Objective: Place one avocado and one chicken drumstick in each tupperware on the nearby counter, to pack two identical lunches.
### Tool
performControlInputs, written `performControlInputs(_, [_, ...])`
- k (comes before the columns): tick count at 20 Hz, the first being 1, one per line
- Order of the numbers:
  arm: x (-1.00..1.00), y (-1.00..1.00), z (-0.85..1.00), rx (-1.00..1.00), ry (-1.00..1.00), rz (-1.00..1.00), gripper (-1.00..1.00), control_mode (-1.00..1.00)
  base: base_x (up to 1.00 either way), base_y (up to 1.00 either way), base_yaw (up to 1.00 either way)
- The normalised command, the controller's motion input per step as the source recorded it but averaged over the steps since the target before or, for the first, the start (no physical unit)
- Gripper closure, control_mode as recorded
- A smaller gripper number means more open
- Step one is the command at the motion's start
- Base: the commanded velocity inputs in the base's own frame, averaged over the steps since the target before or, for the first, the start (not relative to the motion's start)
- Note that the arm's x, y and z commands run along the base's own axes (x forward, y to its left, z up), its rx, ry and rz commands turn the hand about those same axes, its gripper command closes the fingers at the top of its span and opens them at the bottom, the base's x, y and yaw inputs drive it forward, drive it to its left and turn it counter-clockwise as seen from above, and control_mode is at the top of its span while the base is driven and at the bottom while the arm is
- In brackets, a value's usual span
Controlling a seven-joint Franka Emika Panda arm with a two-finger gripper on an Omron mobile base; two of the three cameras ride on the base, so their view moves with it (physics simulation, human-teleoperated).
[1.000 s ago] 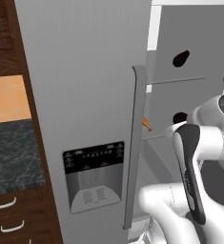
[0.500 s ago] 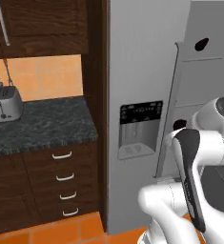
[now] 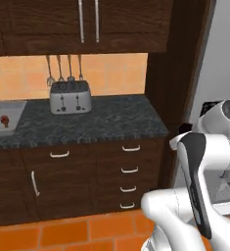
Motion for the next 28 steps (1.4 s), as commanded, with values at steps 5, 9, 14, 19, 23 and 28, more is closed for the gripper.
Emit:
performControlInputs(5, [0.00, 0.00, 0.00, 0.00, 0.00, 0.00, 1.00, 1.00, 0.09, 1.00, 0.42])
performControlInputs(9, [0.00, 0.00, 0.00, 0.00, 0.00, 0.00, 1.00, 1.00, 0.48, 1.00, 0.39])
performControlInputs(14, [0.00, 0.00, 0.00, 0.00, 0.00, 0.00, 1.00, 1.00, 0.87, 1.00, 0.24])
performControlInputs(19, [0.00, 0.00, 0.00, 0.00, 0.00, 0.00, 1.00, 1.00, 1.00, 0.91, 0.03])
performControlInputs(23, [0.00, 0.00, 0.00, 0.00, 0.00, 0.00, 1.00, 1.00, 1.00, 0.61, -0.04])
performControlInputs(28, [0.00, 0.00, 0.00, 0.00, 0.00, 0.00, 1.00, 1.00, 0.61, -0.16, -0.29])
